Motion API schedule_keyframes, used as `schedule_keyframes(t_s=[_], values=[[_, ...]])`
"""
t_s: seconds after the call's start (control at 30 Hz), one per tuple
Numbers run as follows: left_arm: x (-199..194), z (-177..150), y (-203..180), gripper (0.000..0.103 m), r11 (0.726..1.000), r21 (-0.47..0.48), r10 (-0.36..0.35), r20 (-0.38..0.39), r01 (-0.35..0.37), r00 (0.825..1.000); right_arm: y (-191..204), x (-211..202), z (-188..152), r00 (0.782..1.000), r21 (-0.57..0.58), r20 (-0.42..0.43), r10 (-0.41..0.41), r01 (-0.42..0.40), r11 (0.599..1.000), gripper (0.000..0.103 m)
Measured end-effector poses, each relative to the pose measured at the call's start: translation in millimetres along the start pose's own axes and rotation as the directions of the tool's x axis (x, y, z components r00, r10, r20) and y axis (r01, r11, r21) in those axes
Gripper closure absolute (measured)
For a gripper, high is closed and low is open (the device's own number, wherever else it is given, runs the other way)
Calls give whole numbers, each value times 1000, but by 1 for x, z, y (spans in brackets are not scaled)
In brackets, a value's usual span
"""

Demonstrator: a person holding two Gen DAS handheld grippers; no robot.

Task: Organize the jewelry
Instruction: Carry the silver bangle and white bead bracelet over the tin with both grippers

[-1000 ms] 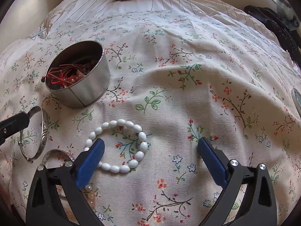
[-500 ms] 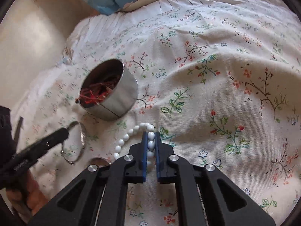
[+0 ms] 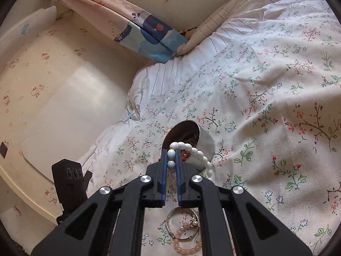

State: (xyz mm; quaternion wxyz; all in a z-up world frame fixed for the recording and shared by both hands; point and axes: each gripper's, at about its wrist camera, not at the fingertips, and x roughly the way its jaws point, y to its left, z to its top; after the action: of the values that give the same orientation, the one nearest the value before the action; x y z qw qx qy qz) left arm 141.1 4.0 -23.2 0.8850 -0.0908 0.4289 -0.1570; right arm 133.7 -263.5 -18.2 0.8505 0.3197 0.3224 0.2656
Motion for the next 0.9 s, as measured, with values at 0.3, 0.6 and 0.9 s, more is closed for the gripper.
schedule_keyframes(t_s=[0.3, 0.6, 0.9], values=[[-4, 10, -11, 99, 999, 36, 35, 69, -37, 997, 8, -3, 5, 997, -26, 44, 60, -59, 998, 95], [-4, 21, -12, 99, 998, 24, 47, 109, -50, 993, 12, 2, 13, 990, -31, 77, 118, -115, 993, 95], [6, 34, -10, 99, 999, 12, 49, 119, -51, 992, 13, 17, 23, 987, -30, 88, 135, -132, 991, 95]])
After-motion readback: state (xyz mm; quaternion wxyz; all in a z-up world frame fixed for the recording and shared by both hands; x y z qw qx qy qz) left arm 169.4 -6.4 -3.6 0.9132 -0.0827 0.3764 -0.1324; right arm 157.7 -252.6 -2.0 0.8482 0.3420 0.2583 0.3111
